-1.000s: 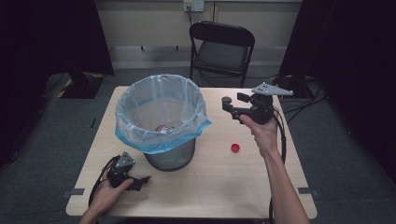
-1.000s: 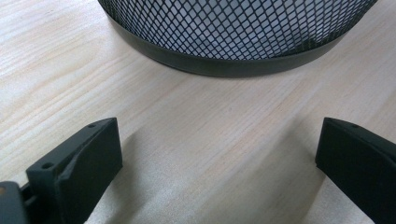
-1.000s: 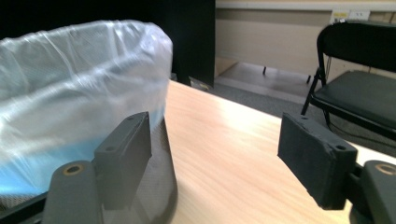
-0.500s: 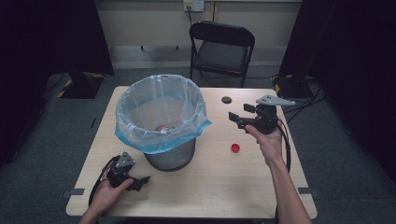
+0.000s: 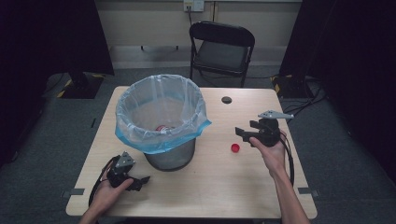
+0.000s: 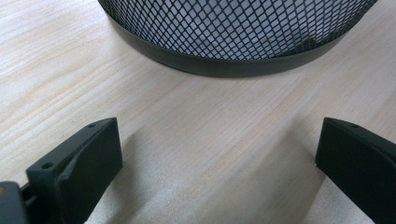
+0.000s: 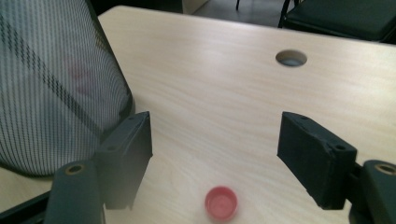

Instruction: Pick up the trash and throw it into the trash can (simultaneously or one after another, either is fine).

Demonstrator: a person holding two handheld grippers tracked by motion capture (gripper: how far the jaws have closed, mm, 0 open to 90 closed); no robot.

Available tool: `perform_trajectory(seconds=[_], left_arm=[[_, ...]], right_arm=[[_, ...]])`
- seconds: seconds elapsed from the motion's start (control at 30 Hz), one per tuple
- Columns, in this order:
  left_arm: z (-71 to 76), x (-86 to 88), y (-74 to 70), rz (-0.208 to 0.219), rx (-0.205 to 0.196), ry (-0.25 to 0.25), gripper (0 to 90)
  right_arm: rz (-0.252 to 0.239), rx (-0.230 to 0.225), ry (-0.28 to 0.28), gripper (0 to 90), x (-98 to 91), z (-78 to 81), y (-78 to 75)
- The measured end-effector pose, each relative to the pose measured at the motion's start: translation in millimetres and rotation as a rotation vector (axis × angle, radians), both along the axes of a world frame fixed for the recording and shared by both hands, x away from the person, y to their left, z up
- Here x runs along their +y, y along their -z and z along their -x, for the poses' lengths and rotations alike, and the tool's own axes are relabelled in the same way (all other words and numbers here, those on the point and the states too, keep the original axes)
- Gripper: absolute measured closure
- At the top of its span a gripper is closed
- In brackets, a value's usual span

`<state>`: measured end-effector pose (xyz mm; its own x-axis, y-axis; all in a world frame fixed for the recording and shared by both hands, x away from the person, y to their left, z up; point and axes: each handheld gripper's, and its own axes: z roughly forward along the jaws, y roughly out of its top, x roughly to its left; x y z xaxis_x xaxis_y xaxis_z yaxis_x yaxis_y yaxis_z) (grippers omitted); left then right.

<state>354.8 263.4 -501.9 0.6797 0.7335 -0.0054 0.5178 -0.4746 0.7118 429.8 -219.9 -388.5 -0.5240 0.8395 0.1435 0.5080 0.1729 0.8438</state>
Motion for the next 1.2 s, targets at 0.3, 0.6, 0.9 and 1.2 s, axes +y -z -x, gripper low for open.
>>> perform_trajectory(seconds=[0.3,0.6,0.9,1.2], left_arm=[[0.0,0.0,0.0,0.0,0.0,0.0,0.0],[0.1,-0.1,-0.2,-0.005,0.0,-0.002,0.0],[0.0,0.0,0.0,0.0,0.0,0.001,0.0],[0.0,0.0,0.0,0.0,0.0,0.0,0.0]], right_arm=[[0.074,0.061,-0.014,25.5,4.8,0.5,43.6],[0.11,0.113,0.007,24.7,11.7,-4.5,72.7],[0.142,0.156,-0.013,40.6,14.7,-12.6,90.8],[0.158,0.159,-0.034,46.6,13.5,-13.9,100.0]])
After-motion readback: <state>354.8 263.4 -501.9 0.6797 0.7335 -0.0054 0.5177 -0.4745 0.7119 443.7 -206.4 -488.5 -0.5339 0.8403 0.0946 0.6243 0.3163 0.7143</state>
